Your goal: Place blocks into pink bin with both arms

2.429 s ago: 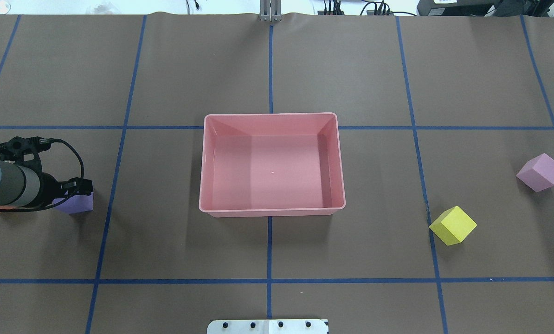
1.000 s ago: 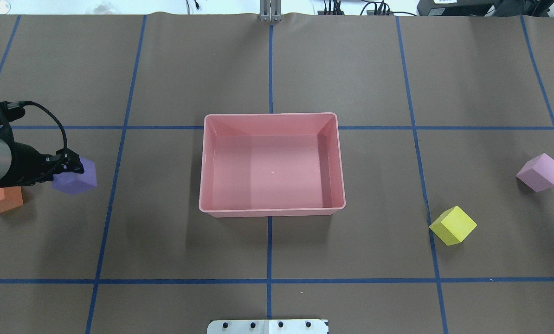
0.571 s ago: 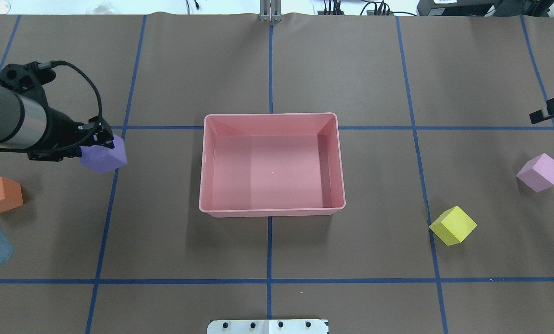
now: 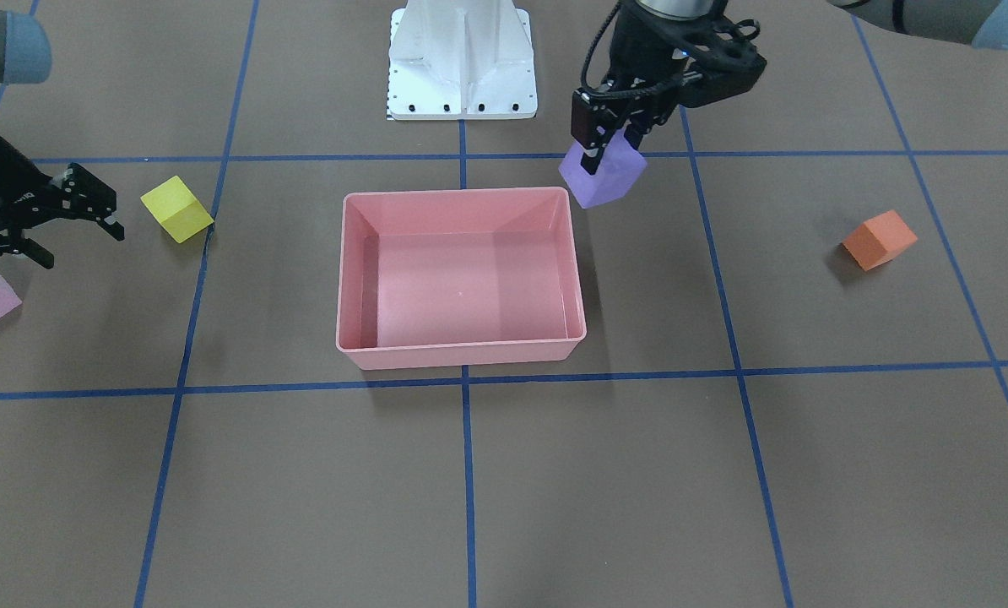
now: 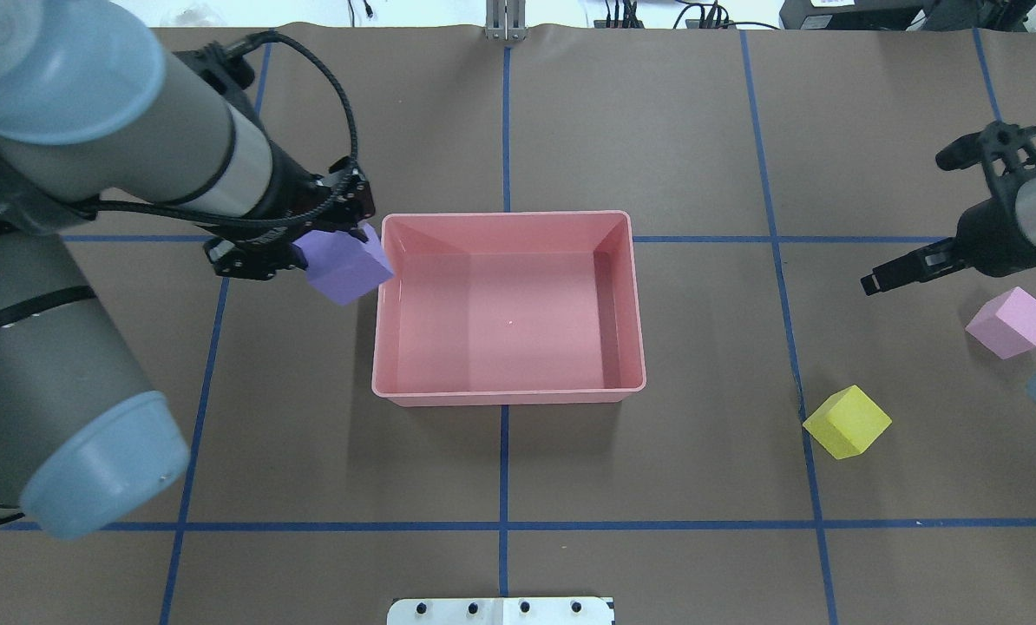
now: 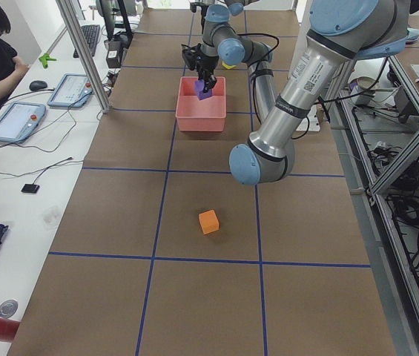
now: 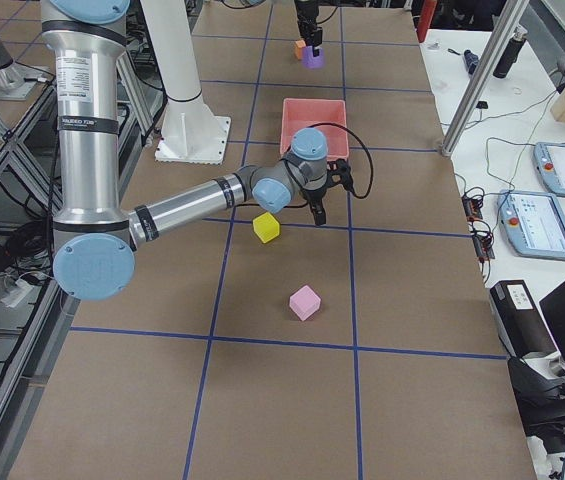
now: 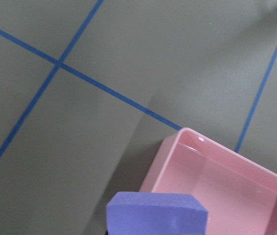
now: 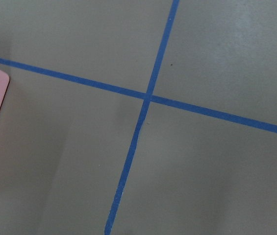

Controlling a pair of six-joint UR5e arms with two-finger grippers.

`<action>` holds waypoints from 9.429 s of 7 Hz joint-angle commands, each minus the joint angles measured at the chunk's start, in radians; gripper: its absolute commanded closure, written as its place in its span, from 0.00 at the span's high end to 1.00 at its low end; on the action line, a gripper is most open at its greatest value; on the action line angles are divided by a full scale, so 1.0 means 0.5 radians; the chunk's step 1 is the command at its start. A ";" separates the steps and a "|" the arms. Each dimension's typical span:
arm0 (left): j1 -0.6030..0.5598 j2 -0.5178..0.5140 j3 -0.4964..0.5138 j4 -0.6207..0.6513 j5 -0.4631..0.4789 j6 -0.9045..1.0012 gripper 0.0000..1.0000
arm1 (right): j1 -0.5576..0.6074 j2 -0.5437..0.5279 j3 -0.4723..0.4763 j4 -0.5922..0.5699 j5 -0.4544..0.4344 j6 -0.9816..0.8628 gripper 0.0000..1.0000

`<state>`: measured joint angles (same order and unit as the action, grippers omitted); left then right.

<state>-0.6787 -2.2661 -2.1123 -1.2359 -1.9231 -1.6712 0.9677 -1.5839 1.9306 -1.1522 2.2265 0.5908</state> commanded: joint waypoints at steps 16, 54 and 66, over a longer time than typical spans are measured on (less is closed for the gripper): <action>0.477 -0.306 0.423 -0.121 0.312 -0.223 0.00 | -0.625 -0.234 0.008 0.046 -0.277 0.033 1.00; -0.312 1.924 0.617 -1.977 0.217 0.842 0.99 | -0.819 1.824 -0.833 -0.644 -0.520 1.408 0.99; -0.646 0.992 -0.040 -0.450 -0.231 0.833 0.00 | -0.188 0.884 -0.116 -0.751 -0.253 0.604 0.99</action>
<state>-0.9863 -1.5651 -2.0897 -1.7120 -2.0107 -1.2467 0.8198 -1.0392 1.8431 -1.5256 2.0925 1.0678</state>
